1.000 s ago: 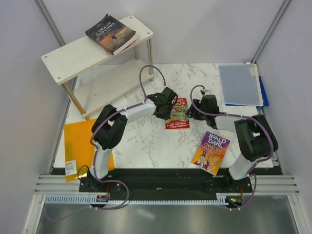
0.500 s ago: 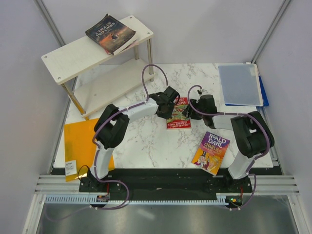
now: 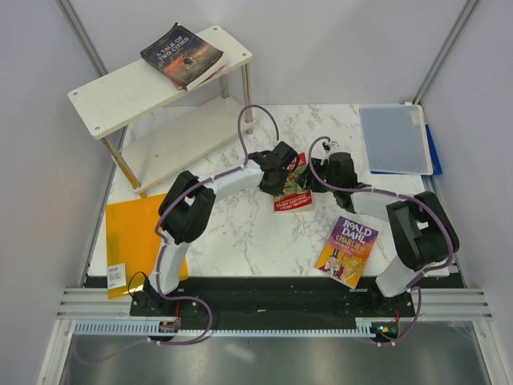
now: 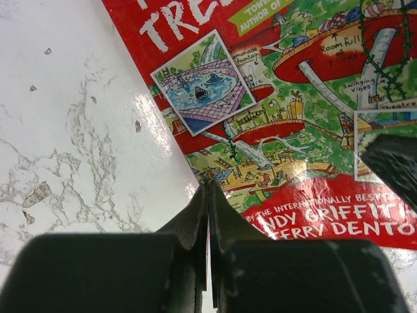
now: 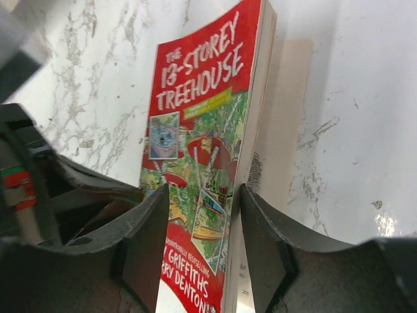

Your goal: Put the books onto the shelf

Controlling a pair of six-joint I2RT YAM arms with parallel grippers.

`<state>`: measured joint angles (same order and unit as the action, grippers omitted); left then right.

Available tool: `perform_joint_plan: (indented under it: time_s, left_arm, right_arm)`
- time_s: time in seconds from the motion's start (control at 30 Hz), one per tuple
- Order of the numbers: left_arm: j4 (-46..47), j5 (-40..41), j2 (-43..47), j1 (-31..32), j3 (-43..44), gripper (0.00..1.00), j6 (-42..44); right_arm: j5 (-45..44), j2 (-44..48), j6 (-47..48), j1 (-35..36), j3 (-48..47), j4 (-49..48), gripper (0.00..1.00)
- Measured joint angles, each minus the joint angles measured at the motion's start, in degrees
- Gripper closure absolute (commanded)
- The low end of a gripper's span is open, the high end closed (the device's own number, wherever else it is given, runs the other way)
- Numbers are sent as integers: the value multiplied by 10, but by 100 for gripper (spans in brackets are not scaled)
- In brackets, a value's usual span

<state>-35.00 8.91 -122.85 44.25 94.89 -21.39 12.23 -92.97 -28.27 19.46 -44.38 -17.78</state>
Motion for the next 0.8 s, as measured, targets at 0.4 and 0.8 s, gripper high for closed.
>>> perform_joint_plan:
  time_s: [0.4,0.8]
  left_arm:
    - [-3,4,-1,0,1,98,0]
    - [56,75,70,3,-108,43,-2]
  right_arm:
    - [29,-92,-25,-2,-9,-82,100]
    - [71,-109,-41,-1,-17,-107,100]
